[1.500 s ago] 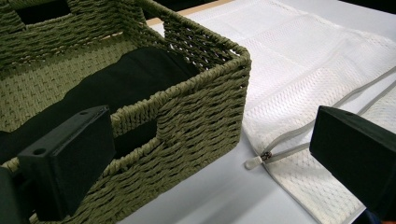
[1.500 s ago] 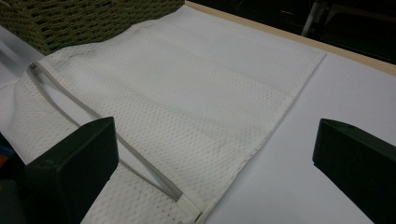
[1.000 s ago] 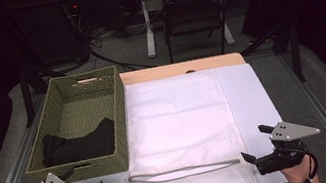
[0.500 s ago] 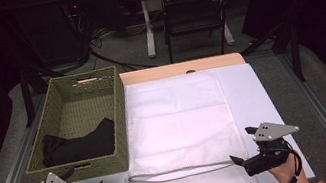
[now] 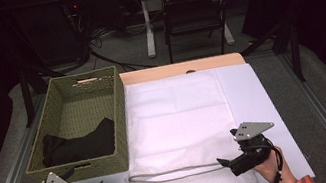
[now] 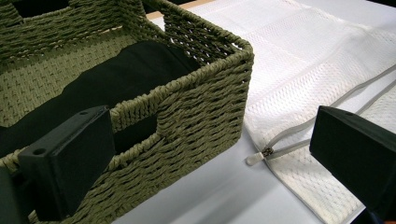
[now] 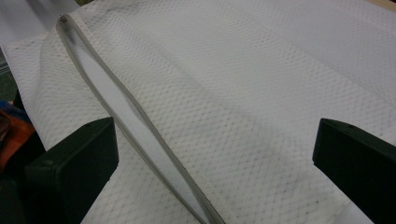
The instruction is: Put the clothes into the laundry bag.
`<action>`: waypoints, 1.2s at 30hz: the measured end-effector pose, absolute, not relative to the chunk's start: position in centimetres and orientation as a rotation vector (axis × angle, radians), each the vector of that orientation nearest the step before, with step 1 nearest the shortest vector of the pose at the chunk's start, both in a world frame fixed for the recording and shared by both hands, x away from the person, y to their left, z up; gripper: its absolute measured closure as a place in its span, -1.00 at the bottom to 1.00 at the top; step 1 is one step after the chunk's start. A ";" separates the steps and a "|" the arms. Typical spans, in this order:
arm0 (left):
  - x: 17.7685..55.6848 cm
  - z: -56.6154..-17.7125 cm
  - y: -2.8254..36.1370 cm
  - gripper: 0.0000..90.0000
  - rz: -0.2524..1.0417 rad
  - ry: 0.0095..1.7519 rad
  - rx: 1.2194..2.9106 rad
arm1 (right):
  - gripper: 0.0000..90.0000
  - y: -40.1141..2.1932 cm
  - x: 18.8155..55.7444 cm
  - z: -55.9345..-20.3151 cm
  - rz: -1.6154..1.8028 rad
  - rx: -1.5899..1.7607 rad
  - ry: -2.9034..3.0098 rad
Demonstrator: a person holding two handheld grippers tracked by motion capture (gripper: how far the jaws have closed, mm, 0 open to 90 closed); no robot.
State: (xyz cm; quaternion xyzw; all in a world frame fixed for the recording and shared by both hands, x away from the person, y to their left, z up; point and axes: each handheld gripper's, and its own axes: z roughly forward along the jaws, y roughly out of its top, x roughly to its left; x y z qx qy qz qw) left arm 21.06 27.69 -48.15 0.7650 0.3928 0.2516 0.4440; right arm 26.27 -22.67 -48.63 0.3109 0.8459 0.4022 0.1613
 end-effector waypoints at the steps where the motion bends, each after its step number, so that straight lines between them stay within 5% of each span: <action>1: 21.1 -48.2 27.7 -1.00 0.622 0.975 1.897 | -1.00 -22.5 26.4 -48.7 1.147 0.883 2.423; 36: 21.3 -48.3 27.5 -1.00 0.609 0.975 1.907 | -1.00 -15.8 30.2 -52.3 1.003 0.801 2.670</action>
